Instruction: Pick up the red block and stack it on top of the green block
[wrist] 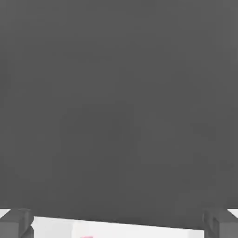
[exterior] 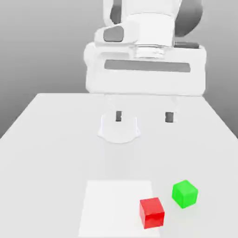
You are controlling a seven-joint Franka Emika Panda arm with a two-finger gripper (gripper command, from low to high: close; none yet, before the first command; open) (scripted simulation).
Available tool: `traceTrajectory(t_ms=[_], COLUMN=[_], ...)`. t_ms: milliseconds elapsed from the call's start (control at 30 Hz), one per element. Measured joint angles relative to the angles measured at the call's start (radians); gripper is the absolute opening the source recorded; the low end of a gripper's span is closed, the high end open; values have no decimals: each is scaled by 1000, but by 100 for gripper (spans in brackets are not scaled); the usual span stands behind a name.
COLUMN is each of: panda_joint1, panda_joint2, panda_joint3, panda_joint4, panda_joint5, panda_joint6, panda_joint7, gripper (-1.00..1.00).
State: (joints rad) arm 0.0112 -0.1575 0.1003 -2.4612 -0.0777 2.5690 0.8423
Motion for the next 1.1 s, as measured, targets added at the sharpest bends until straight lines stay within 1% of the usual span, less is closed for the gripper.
traceTrajectory(t_ms=[267, 433, 467, 700, 867, 967, 1100], panda_joint1=[31, 57, 64, 64, 45, 91, 229], panda_joint2=[286, 466, 499, 505, 349, 263, 154], panda_joint3=[27, -2, -11, -12, 20, 69, 125], panda_joint4=[-74, -60, -56, -55, -80, -125, -196], panda_joint5=[19, -18, -27, -30, 21, 40, 82], panda_joint6=[123, 260, 287, 292, 162, 121, 85], panda_joint7=[-20, 8, 14, 17, -20, 19, 78], gripper=[0, 0, -100, -100, -100, -100, -100])
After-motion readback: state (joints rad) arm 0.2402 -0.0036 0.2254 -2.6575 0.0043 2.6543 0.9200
